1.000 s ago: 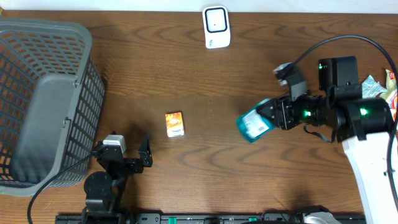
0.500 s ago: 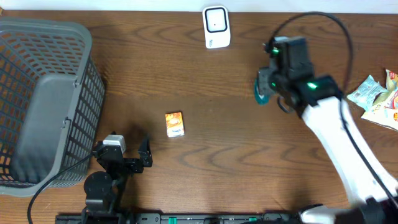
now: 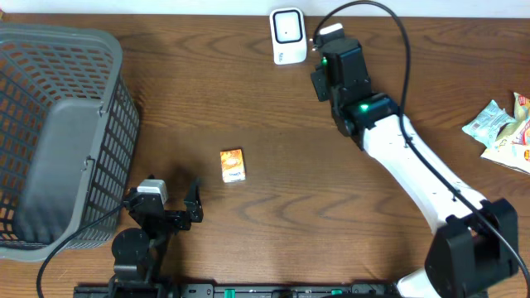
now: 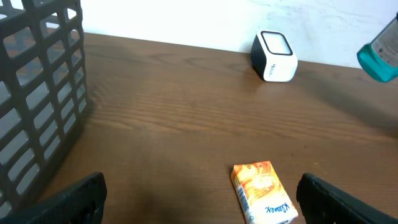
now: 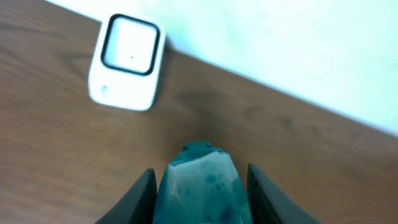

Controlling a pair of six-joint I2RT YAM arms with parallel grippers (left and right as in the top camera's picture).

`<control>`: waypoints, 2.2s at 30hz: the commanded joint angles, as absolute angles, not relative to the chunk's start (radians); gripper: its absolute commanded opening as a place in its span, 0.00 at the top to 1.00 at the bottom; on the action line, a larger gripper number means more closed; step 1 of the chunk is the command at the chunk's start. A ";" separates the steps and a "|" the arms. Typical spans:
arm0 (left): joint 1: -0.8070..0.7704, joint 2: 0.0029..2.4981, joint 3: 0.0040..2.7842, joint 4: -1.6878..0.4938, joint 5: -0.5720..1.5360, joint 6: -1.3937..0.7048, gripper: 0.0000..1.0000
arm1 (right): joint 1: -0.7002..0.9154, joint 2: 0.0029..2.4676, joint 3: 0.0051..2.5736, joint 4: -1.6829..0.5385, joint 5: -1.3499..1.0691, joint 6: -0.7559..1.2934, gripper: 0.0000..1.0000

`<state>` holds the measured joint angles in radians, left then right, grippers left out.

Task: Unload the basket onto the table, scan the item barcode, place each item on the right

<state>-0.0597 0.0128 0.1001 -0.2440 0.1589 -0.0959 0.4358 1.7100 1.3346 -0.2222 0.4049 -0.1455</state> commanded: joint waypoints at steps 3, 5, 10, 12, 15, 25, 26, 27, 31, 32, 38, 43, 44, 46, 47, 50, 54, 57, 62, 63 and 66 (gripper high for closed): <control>-0.058 0.011 0.086 -0.275 0.172 -0.079 0.02 | 0.481 1.821 1.474 -0.118 0.633 -0.384 0.96; -0.058 0.011 0.086 -0.275 0.172 -0.079 0.02 | 0.498 1.904 1.552 -0.089 0.704 -0.468 0.99; -0.058 0.011 0.086 -0.275 0.172 -0.079 0.02 | 0.514 2.097 1.758 -0.052 0.827 -0.608 0.99; -0.058 0.011 0.086 -0.275 0.172 -0.079 0.02 | 0.519 2.177 1.852 -0.051 0.862 -0.652 0.98; -0.058 0.011 0.086 -0.275 0.172 -0.079 0.02 | 0.530 2.291 1.991 -0.041 0.906 -0.713 0.98; -0.058 0.011 0.086 -0.275 0.172 -0.079 0.02 | 0.579 2.613 2.321 0.226 0.978 -0.992 0.98; -0.058 0.011 0.086 -0.275 0.172 -0.079 0.02 | 0.584 2.635 2.342 0.247 0.982 -0.997 0.98; -0.058 0.011 0.086 -0.275 0.172 -0.079 0.02 | 0.590 2.654 2.359 0.259 0.983 -0.995 0.97; -0.058 0.011 0.086 -0.275 0.172 -0.079 0.02 | 0.616 2.727 2.373 0.324 0.971 -0.966 0.96; -0.058 0.011 0.086 -0.275 0.172 -0.079 0.02 | 0.618 2.739 2.373 0.335 0.971 -0.971 0.96; -0.058 0.011 0.086 -0.275 0.172 -0.079 0.02 | 0.625 2.784 2.373 0.402 1.001 -1.058 0.97; -0.058 0.011 0.086 -0.275 0.172 -0.079 0.02 | 0.625 2.785 2.373 0.419 1.008 -1.117 0.98; -0.058 0.011 0.086 -0.275 0.172 -0.079 0.02 | 0.625 2.785 2.373 0.426 1.009 -1.141 0.98; -0.058 0.011 0.086 -0.275 0.172 -0.079 0.02 | 0.625 2.785 2.373 0.440 1.014 -1.164 0.98; -0.058 0.011 0.086 -0.275 0.172 -0.079 0.02 | 0.625 2.784 2.373 0.455 1.028 -1.182 0.98; -0.058 0.011 0.086 -0.275 0.172 -0.079 0.02 | 0.619 2.770 2.373 0.451 1.062 -1.180 0.98; -0.058 0.011 0.086 -0.275 0.172 -0.079 0.02 | 0.595 2.738 2.373 0.404 1.157 -1.132 0.99; -0.058 0.011 0.086 -0.275 0.172 -0.079 0.02 | 0.556 2.715 2.373 0.343 1.238 -1.088 0.99; -0.058 0.011 0.086 -0.275 0.172 -0.079 0.02 | 0.443 2.694 2.373 0.340 1.393 -1.061 0.99; -0.058 0.011 0.086 -0.275 0.172 -0.079 0.02 | 0.415 2.693 2.373 0.340 1.421 -1.047 0.99; -0.058 0.011 0.086 -0.275 0.172 -0.079 0.02 | 0.320 2.691 2.373 0.340 1.474 -1.023 0.99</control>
